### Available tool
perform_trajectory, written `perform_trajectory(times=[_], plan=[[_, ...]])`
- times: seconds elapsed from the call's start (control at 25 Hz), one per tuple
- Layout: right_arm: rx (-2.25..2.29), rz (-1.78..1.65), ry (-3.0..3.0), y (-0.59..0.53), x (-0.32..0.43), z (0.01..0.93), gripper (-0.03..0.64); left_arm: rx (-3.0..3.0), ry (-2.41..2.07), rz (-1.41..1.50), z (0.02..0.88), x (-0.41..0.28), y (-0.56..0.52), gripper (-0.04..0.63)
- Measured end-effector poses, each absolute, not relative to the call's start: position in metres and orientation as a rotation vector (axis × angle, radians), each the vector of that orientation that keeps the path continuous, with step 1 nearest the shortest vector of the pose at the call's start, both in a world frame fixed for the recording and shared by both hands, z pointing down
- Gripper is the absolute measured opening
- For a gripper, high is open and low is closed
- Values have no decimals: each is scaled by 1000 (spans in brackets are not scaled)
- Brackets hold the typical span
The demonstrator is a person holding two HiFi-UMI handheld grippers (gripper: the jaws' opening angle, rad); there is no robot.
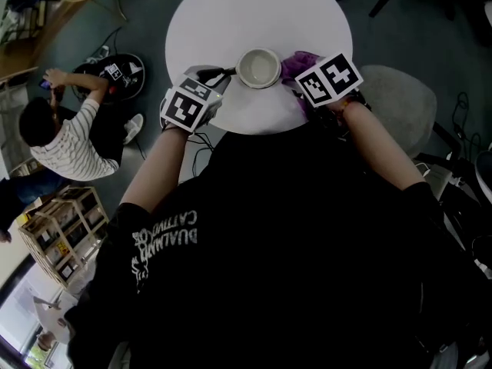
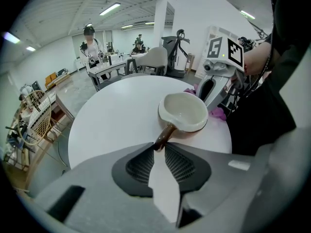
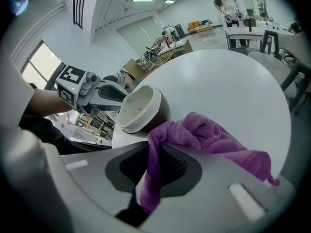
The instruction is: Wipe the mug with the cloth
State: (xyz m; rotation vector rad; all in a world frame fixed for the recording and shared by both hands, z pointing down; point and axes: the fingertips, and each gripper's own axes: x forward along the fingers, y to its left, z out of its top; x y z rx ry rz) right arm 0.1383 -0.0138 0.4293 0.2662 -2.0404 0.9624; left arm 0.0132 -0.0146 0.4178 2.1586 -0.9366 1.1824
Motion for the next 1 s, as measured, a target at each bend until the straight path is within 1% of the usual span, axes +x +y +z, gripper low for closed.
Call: perform_trajectory(times=[0.36, 0.52, 1.0], plan=[[450, 1040, -2014, -3, 132, 433, 54, 2141, -913, 1231, 418, 12, -16, 67], [542, 1133, -2018, 4, 125, 430, 54, 2167, -854, 1260, 417, 8, -13, 67], [643, 1205, -2015, 25, 115, 429, 54, 2208, -788, 1291, 415, 6, -9, 67]])
